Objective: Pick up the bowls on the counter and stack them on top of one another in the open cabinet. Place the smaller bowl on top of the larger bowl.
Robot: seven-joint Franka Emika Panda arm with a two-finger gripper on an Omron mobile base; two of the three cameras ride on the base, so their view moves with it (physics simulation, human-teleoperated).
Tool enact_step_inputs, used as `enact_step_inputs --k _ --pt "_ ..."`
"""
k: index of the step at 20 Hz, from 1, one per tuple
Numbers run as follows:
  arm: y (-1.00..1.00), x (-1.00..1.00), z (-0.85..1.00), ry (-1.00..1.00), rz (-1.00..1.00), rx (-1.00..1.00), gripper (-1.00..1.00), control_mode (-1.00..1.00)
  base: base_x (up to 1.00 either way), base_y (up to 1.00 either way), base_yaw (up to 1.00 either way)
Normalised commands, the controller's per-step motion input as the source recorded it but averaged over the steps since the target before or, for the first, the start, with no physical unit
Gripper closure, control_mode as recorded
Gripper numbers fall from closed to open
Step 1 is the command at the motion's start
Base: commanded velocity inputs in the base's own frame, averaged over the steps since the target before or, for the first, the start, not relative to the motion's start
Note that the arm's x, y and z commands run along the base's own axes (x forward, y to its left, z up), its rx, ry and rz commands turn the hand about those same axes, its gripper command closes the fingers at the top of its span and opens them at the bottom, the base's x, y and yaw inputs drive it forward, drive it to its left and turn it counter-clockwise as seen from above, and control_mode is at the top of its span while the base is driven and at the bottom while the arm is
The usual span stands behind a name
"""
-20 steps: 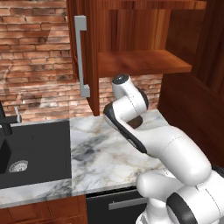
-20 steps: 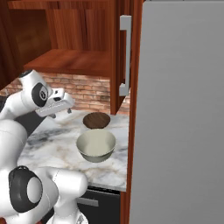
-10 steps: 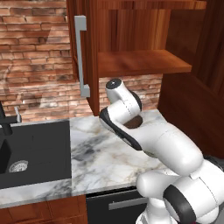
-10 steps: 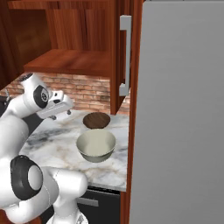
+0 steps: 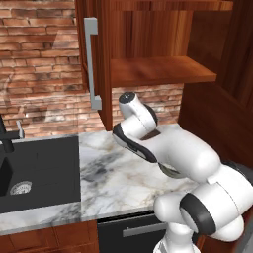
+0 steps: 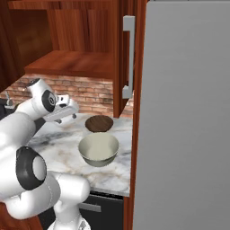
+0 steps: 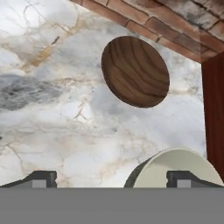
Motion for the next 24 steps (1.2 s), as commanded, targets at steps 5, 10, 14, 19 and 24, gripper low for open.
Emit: enact_step_inputs --k 5,10,14,19,24 --pt "0.0 0.3 -0.13 0.0 0.0 0.0 -1.0 -1.0 0.0 0.0 0.0" --pt "0.05 0.36 -0.15 0.0 -0.02 0.0 -1.0 -1.0 0.0 0.0 0.0" --pt "0.04 0.38 -0.21 0.0 0.0 0.0 -1.0 -1.0 0.0 0.0 0.0" --pt "0.02 0.34 -0.24 0.0 0.0 0.0 -1.0 -1.0 0.0 0.0 0.0" --pt "0.01 0.3 -0.22 0.0 -0.01 0.0 -1.0 -1.0 0.0 0.0 0.0"
